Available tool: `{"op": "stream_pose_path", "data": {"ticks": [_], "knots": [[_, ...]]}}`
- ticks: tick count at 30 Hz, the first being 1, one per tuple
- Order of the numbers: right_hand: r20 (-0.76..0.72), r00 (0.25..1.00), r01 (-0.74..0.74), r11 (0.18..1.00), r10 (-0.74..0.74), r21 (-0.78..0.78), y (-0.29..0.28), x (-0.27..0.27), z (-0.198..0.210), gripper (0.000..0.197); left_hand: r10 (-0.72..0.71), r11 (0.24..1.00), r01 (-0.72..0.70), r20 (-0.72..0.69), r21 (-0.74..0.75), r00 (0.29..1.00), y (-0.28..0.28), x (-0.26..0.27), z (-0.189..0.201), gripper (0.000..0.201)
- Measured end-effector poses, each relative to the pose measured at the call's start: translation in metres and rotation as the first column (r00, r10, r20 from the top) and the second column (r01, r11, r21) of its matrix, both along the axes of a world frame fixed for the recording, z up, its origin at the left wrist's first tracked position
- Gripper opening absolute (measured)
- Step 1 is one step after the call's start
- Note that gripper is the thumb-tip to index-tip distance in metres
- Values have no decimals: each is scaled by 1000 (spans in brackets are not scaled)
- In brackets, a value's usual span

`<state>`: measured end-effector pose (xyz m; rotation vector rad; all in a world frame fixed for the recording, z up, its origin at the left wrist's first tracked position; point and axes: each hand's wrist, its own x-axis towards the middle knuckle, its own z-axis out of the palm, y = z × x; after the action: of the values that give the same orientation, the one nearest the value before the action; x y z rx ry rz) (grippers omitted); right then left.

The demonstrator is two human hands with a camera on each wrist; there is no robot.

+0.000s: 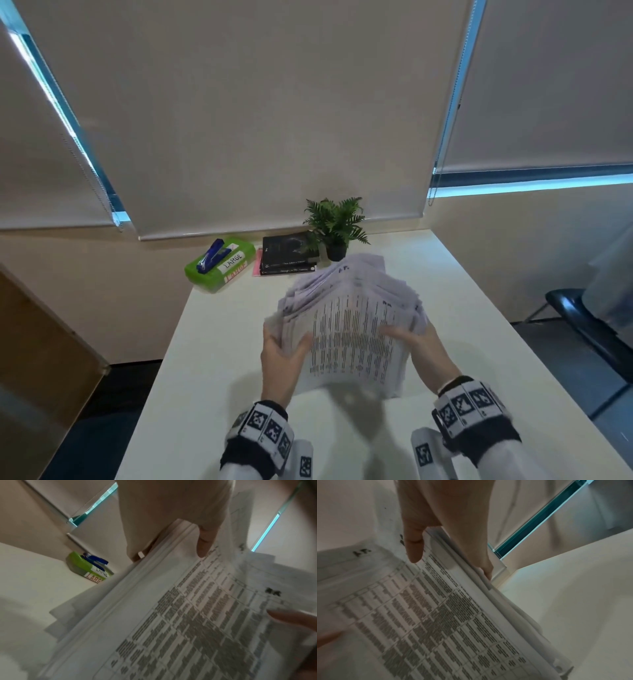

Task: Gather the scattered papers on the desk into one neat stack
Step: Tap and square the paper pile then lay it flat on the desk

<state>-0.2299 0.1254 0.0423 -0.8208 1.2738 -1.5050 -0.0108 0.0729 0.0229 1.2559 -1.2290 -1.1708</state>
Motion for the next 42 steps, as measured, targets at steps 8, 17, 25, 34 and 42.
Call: {"op": "stream_pose_path", "data": {"ticks": [8, 17, 25, 34, 42], "knots": [[8, 1000, 8, 1000, -8, 1, -8, -5, 3, 65, -102, 993, 97, -82, -60, 991, -15, 10, 17, 49], [13, 1000, 22, 998, -23, 59, -11, -12, 2, 59, -135, 990, 130, -102, -53, 986, -24, 16, 17, 44], [-203, 971, 111, 989, -128, -93, -17, 41, 17, 13, -29, 997, 26, -40, -72, 999, -18, -7, 21, 43], [-102, 995, -7, 1000, 5, -24, -11, 17, 6, 60, -85, 996, 82, -52, -47, 995, -16, 13, 5, 44], [-30, 991, 128, 992, -128, -11, -21, 35, 3, 32, 12, 997, -20, -99, -79, 995, -14, -5, 4, 30]]}}
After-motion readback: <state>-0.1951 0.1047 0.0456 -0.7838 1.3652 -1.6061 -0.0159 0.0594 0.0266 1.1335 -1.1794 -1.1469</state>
